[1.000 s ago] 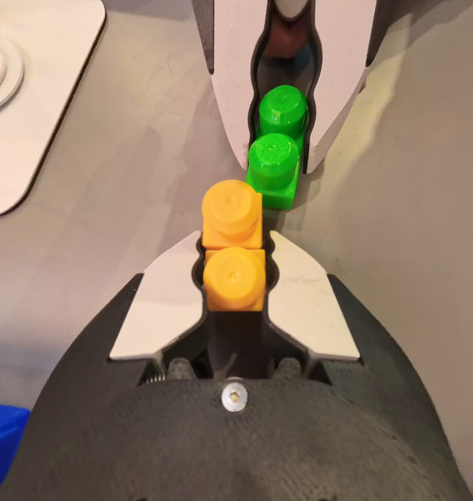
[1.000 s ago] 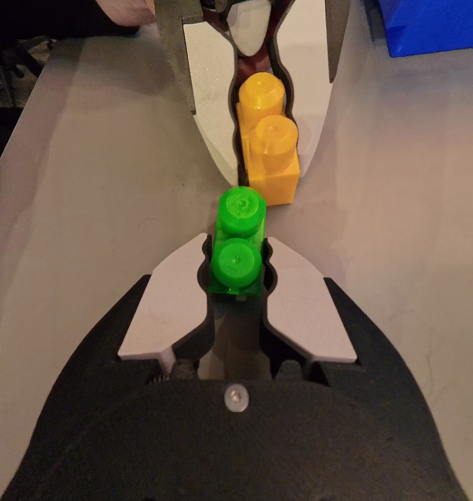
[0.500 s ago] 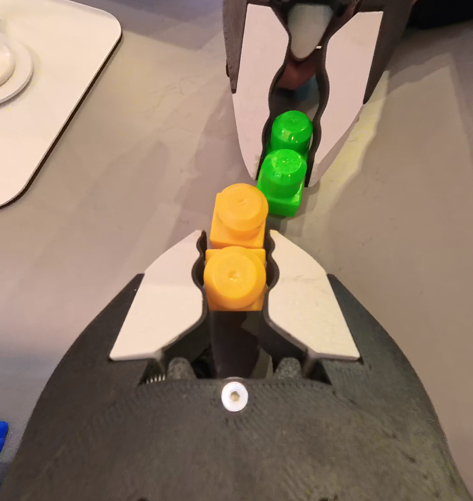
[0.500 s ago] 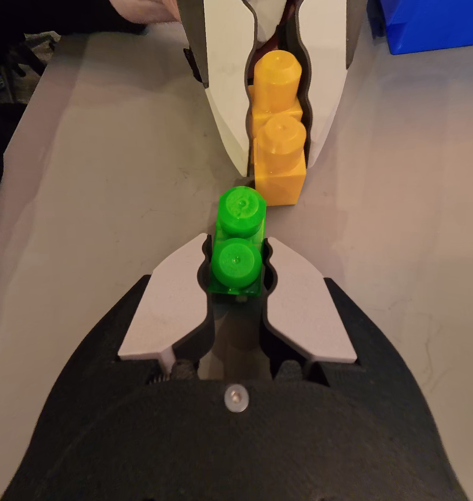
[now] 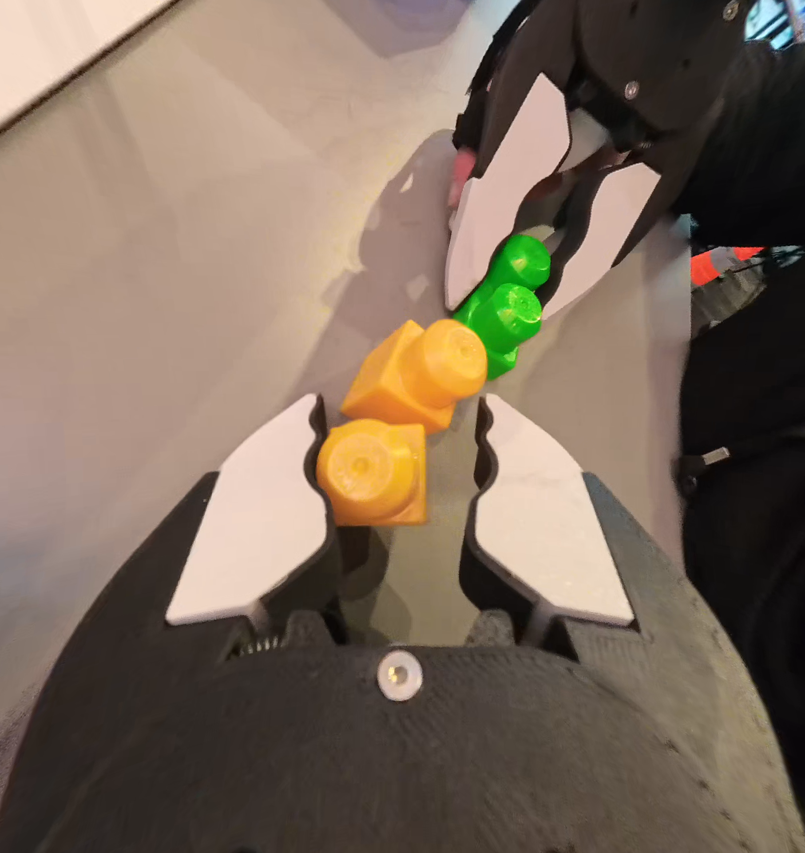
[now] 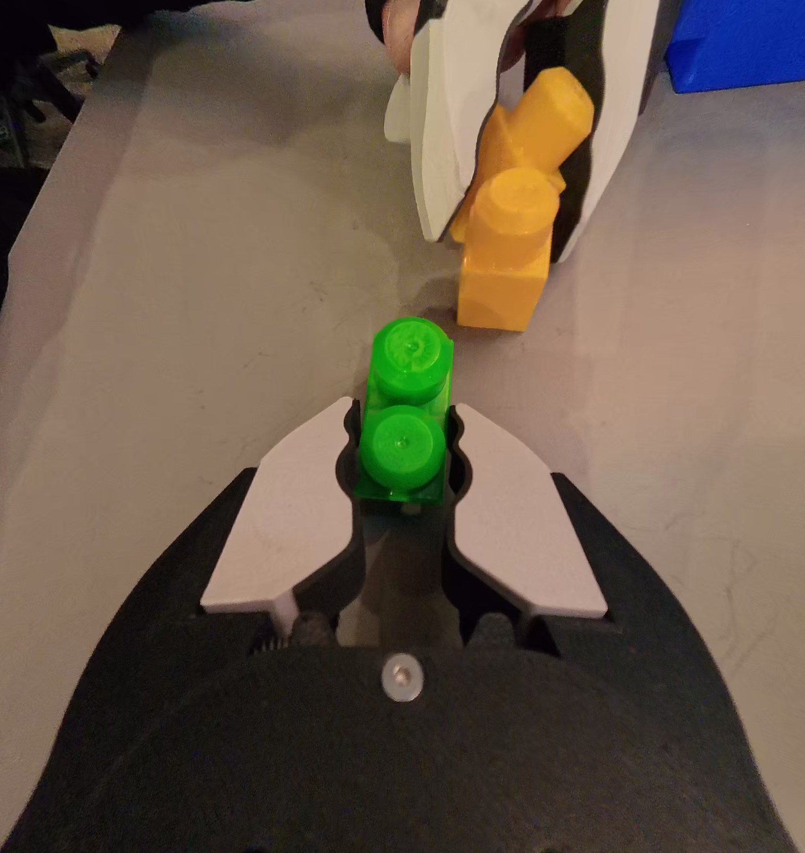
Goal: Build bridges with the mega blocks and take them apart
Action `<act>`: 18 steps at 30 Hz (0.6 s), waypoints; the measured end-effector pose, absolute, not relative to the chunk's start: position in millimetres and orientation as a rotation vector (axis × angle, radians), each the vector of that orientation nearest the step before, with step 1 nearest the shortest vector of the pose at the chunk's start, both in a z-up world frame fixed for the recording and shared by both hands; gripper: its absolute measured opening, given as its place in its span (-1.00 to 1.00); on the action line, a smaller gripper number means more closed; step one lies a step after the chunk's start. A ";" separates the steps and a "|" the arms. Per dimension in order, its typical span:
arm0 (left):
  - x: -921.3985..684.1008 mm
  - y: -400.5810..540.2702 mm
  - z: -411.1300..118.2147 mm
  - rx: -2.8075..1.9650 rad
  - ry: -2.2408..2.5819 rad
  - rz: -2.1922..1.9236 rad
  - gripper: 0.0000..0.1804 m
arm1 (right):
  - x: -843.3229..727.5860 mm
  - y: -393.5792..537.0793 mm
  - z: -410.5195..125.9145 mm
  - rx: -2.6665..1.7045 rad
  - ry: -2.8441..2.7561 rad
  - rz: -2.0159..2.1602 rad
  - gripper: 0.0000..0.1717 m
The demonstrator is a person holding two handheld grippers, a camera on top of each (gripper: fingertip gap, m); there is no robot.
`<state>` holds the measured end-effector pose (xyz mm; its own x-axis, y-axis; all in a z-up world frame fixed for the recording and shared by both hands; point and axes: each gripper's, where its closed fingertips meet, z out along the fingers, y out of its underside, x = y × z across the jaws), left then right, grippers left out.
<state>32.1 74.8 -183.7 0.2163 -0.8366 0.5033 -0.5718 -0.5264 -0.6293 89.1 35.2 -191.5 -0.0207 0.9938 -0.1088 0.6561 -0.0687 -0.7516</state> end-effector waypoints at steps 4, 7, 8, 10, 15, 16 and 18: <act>26.6 81.4 -188.5 -2.168 1.354 -1.056 -0.21 | 89.1 35.2 -191.5 -1.770 -1.720 0.901 -0.58; 25.7 87.0 -178.7 -2.093 1.316 -1.044 -0.22 | 89.2 35.0 -191.7 -1.769 -1.722 0.900 -0.58; 23.9 90.1 -175.2 -2.063 1.313 -1.010 -0.24 | 89.2 34.9 -191.8 -1.769 -1.723 0.899 -0.58; 21.0 91.5 -170.8 -2.034 1.336 -0.955 -0.25 | 89.2 34.9 -191.9 -1.769 -1.724 0.898 -0.58; 15.0 102.9 -160.1 -2.001 1.327 -0.838 -0.34 | 89.3 34.8 -192.0 -1.768 -1.725 0.898 -0.58; 13.3 104.7 -157.9 -1.987 1.333 -0.799 -0.35 | 89.3 34.7 -192.0 -1.768 -1.726 0.897 -0.58; 11.4 104.6 -153.7 -1.958 1.363 -0.701 -0.32 | 89.2 34.7 -192.1 -1.768 -1.726 0.897 -0.58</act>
<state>11.4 104.6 -153.7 0.3186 -0.9457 0.0644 -0.6022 -0.2544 -0.7567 89.2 34.7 -192.1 -0.0252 0.9939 -0.1072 0.6589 -0.0641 -0.7495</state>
